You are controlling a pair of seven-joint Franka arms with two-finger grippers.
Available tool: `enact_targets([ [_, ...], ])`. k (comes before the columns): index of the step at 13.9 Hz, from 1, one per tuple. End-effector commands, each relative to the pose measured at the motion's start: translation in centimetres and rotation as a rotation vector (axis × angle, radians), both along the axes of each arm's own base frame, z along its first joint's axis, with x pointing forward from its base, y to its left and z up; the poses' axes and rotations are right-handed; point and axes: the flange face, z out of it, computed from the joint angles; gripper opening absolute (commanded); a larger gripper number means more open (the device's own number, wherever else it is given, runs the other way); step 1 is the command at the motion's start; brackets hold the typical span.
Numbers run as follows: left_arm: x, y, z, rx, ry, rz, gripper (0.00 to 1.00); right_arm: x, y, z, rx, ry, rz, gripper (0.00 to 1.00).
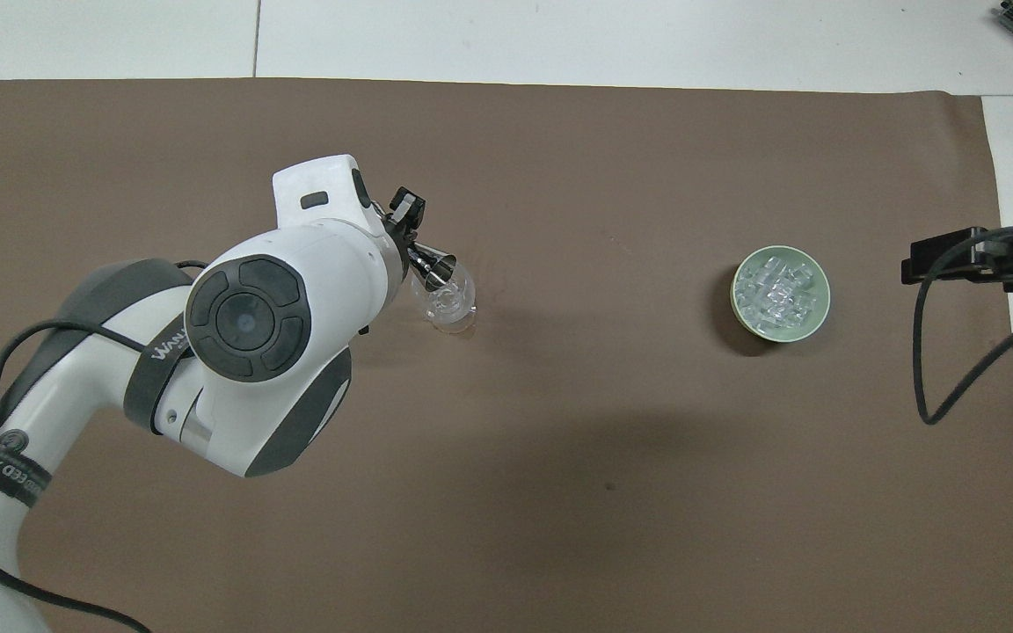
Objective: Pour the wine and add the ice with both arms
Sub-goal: 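Hold the silver cup tilted over the glass to pour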
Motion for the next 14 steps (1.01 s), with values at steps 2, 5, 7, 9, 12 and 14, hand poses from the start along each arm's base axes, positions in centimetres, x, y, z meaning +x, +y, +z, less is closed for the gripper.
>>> enact_targets([
  [2, -0.01, -0.18, 0.01, 0.027, -0.027, -0.02, 0.0, -0.43, -0.23, -0.03, 0.014, 0.007, 0.013, 1.0],
  [5, -0.03, -0.16, -0.08, 0.034, -0.026, -0.032, 0.0, -0.43, -0.23, -0.03, 0.014, 0.007, 0.014, 1.0],
  [7, -0.03, -0.16, -0.08, 0.034, -0.026, -0.032, 0.0, -0.41, -0.23, 0.06, 0.014, 0.004, 0.014, 1.0],
  [9, -0.03, -0.05, -0.04, 0.038, -0.025, -0.031, 0.0, -0.43, -0.23, -0.03, 0.014, 0.007, 0.013, 1.0],
  [12, -0.04, -0.02, -0.14, 0.054, -0.031, -0.039, 0.0, -0.43, -0.23, -0.03, 0.014, 0.007, 0.013, 1.0],
  [14, -0.05, -0.01, -0.16, 0.059, -0.031, -0.047, 0.0, -0.41, -0.23, -0.01, 0.014, 0.005, 0.013, 1.0],
])
